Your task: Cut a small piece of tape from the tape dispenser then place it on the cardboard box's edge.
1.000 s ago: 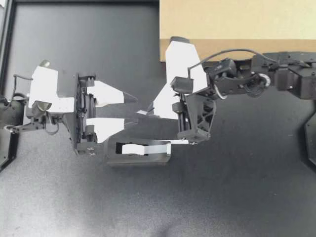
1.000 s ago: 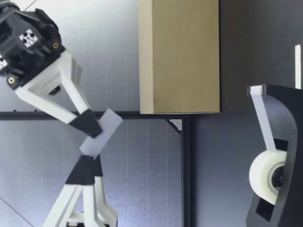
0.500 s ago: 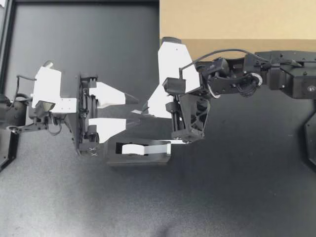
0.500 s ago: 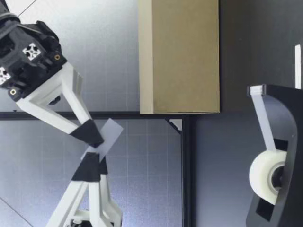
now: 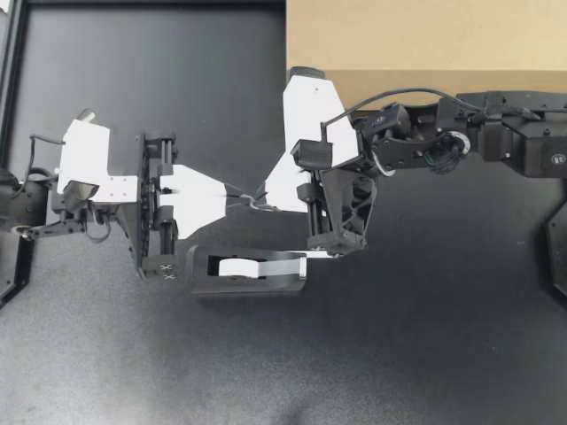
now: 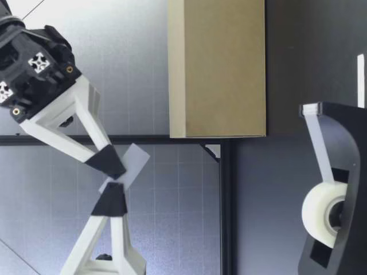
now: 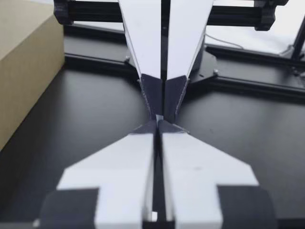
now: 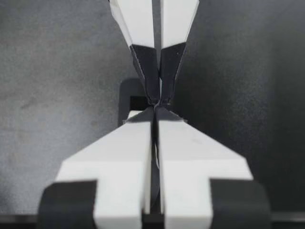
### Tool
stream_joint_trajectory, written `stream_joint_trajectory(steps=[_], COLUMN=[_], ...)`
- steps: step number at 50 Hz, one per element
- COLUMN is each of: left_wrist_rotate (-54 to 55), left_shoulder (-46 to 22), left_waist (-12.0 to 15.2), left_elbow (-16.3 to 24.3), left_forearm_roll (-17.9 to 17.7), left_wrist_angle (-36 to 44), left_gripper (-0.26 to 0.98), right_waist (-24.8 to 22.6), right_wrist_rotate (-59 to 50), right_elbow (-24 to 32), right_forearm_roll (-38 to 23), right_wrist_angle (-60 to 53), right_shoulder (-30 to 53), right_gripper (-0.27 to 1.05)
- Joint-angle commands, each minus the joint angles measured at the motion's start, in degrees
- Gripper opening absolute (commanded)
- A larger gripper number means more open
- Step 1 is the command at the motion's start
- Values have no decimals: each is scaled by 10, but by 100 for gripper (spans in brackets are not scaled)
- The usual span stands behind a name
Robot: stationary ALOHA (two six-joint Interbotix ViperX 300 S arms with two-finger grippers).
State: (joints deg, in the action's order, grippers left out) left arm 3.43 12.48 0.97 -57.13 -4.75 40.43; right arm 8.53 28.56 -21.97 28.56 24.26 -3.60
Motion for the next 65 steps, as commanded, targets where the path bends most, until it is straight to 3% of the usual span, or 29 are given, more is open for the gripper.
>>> stream_joint_trajectory(steps=[1, 19, 27, 36, 41, 54, 65], left_wrist_rotate=[0, 4, 14, 53, 100, 269, 357], left_shoulder=[4, 4, -6, -49, -83, -167, -219], left_waist=[1, 1, 4, 34, 66, 149, 179], left_elbow=[10, 13, 27, 61, 95, 161, 179], left_forearm_roll=[1, -2, -53, -207, -264, -267, -265], left_wrist_angle=[5, 5, 13, 60, 60, 30, 30], left_gripper=[-12, -12, -12, -12, -12, -12, -12], right_waist=[-3, 7, 27, 51, 68, 103, 131], right_wrist_rotate=[-2, -2, -2, -1, 1, 1, 4], right_elbow=[14, -6, -56, -128, -172, -219, -210], right_forearm_roll=[1, 1, 1, 1, 1, 1, 1], right_wrist_angle=[-5, -31, -87, -182, -258, -391, -426], right_shoulder=[-8, -16, -57, -116, -138, -124, -76], right_gripper=[-3, 38, 38, 38, 38, 35, 6])
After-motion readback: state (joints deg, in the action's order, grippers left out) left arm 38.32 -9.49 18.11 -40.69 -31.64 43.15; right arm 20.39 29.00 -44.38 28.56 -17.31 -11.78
